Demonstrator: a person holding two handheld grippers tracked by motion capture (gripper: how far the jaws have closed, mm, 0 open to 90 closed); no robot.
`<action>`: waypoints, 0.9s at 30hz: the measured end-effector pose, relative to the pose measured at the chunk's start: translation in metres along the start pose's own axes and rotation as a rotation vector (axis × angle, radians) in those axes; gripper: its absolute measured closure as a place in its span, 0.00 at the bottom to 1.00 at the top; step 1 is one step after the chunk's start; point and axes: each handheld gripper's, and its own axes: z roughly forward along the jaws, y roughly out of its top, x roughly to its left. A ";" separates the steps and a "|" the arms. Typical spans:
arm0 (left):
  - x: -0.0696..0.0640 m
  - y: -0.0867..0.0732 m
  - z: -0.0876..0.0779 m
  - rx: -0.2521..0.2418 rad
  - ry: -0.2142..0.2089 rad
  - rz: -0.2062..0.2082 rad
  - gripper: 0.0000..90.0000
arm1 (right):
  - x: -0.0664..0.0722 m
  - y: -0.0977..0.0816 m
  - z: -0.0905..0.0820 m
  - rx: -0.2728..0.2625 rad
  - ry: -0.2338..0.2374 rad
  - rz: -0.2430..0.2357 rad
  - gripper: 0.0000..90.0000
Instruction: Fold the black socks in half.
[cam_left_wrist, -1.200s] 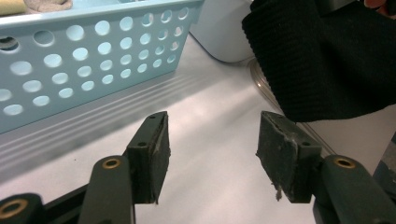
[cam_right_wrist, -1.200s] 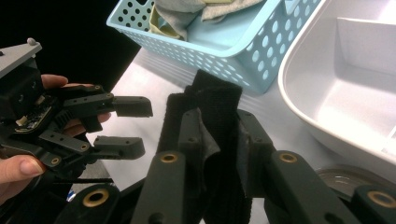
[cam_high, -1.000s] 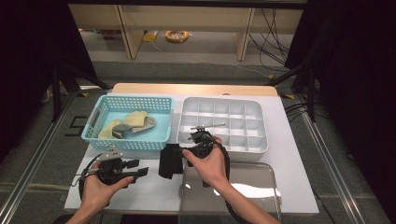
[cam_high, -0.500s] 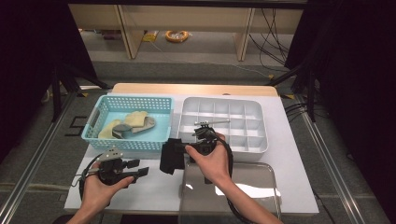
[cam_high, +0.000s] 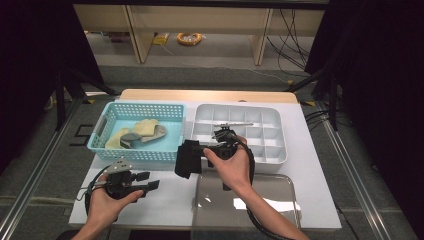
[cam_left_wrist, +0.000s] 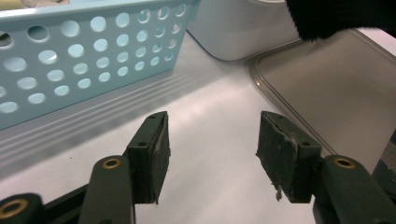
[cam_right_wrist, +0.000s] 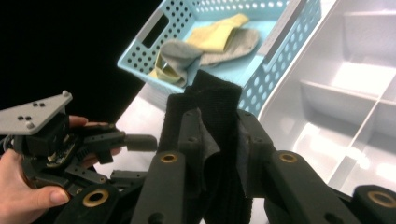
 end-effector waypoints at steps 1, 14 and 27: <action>0.000 0.000 0.000 0.005 -0.003 0.002 0.48 | -0.001 0.001 -0.001 -0.005 -0.009 -0.002 0.83; -0.003 0.000 0.003 0.013 -0.012 0.008 0.48 | -0.010 0.027 -0.014 -0.065 -0.044 0.008 0.83; -0.003 0.000 0.002 0.016 -0.013 0.010 0.48 | -0.023 0.042 -0.006 -0.054 -0.081 0.031 0.83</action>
